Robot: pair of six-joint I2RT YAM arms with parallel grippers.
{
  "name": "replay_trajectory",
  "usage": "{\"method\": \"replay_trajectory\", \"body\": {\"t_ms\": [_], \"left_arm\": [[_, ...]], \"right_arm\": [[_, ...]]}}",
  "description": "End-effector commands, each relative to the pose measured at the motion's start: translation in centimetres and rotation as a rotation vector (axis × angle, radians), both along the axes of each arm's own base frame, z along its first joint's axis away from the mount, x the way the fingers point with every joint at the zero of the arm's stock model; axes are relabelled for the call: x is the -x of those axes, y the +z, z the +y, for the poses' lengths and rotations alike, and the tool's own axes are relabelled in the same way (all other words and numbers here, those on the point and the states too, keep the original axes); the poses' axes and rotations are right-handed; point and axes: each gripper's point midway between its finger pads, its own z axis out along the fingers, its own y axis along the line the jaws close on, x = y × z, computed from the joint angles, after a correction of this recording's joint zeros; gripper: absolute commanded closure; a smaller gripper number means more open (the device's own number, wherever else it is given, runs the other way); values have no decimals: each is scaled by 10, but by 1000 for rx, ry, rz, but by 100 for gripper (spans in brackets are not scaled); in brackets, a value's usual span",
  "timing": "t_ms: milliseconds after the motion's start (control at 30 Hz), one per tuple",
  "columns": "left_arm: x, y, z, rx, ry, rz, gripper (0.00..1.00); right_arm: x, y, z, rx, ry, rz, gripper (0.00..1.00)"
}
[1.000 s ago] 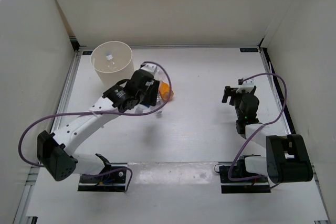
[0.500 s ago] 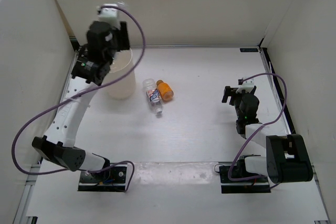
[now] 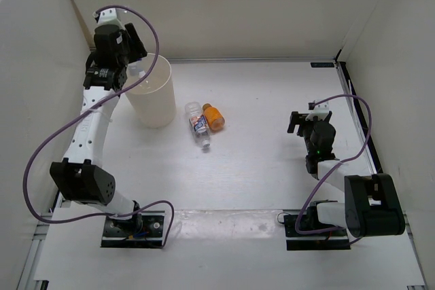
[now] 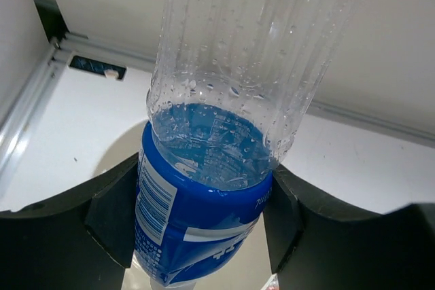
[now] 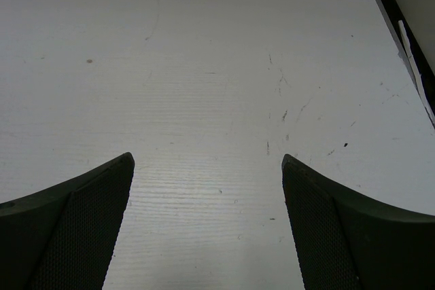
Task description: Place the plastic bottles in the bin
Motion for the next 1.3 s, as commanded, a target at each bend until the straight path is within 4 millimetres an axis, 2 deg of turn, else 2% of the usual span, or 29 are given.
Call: {"method": "replay_trajectory", "body": {"t_ms": [0,100,233,600,733,767,1033,1067,1100,1167,1200,1267], "left_arm": [[4,3,-4,72,-10,-23,49],[4,-6,-3,95,0,-7,38],[6,-10,0,89,13,8,1],[18,3,13,63,47,-7,1],[25,2,19,60,61,-4,1],[26,-4,20,60,67,10,1],[42,-15,28,45,88,40,1],[48,-11,31,39,95,31,1],[53,-25,34,20,106,77,1],[68,-24,40,-7,117,85,1],[76,-35,43,-32,122,126,1],[96,-41,48,-58,134,159,1]], "right_arm": [[-8,22,-3,-5,-9,-70,10],[-8,23,-2,-7,-3,-70,10],[-8,23,-2,-8,-6,-70,10],[-7,23,-2,-4,-10,-72,10],[-7,23,-1,-4,-7,-72,10],[-7,22,-2,-4,-10,-70,10],[-6,24,-1,-3,-10,-76,10],[-5,22,-1,-1,-8,-73,10],[-6,24,0,-1,-8,-80,10],[-5,24,-2,1,-14,-83,10],[-5,23,0,0,-11,-80,10],[-6,26,-1,0,-16,-84,10]]}}
